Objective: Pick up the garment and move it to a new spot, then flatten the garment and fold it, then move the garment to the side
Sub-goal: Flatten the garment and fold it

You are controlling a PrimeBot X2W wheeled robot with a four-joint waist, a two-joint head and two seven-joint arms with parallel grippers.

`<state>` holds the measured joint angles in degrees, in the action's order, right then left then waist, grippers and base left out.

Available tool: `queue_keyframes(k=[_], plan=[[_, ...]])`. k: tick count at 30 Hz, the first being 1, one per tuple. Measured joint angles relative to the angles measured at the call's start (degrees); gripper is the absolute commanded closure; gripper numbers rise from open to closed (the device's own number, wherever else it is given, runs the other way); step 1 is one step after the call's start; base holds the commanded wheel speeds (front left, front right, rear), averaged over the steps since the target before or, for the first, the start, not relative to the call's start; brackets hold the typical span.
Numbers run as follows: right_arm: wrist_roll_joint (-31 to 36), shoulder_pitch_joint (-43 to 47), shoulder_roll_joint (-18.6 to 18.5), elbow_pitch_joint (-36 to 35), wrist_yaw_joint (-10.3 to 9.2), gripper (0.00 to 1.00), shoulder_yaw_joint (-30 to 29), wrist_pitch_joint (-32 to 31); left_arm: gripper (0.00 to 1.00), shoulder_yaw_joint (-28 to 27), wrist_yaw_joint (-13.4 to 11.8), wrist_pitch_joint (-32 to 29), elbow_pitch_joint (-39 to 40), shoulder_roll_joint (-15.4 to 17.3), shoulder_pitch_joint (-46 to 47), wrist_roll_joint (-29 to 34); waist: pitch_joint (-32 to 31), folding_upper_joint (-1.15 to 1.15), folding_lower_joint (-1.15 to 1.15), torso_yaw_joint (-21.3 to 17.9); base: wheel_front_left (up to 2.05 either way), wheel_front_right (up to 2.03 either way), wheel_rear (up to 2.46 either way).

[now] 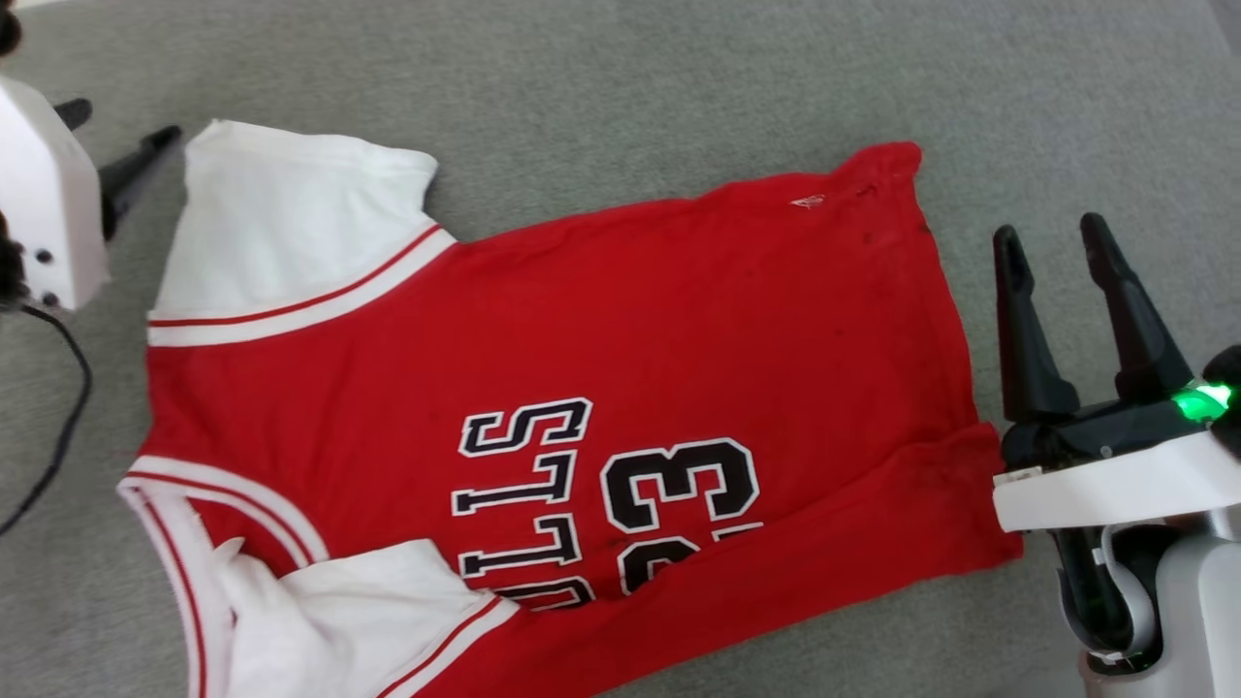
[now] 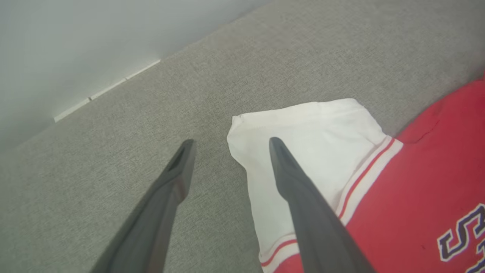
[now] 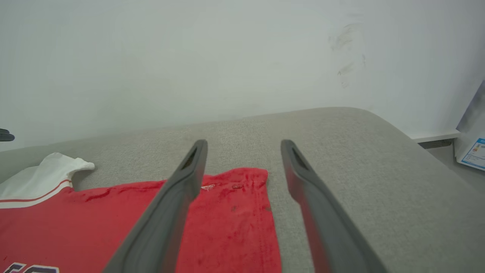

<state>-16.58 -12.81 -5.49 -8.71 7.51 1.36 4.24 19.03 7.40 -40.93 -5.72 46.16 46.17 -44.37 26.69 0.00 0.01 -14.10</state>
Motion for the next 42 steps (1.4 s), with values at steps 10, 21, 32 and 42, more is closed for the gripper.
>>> queue_keyframes(k=[10, 21, 32, 42], plan=[[-0.86, -1.49, 1.46, 3.68, 0.0, 0.0, 1.82, 2.89, 0.0, 4.93, 0.0, -15.81, -8.08, 3.67, 10.47, -5.15, 5.21, 0.0, 0.0, -5.67, 0.0, 0.0, 0.0], [-0.91, -2.41, 1.97, 5.34, 0.0, 0.0, 1.9, 4.05, 1.0, 8.55, 0.01, -17.24, -11.49, 5.09, 12.3, -6.42, 7.4, 0.0, -0.01, -6.72, 0.0, 0.0, 0.0], [1.13, -3.45, -0.38, 5.77, 0.0, 0.0, 0.53, -1.67, 1.0, 12.61, 0.01, -1.52, -10.14, 1.55, 12.2, -8.72, 3.71, 0.0, -0.01, -2.87, 0.0, 0.0, 0.0], [0.09, -3.72, -10.88, 4.15, 0.0, 0.0, 0.53, -24.05, 1.0, 19.35, 0.0, 11.51, -0.82, 2.4, 9.53, -11.25, -2.38, 0.0, -0.01, 3.5, 0.0, 0.0, 0.0]])
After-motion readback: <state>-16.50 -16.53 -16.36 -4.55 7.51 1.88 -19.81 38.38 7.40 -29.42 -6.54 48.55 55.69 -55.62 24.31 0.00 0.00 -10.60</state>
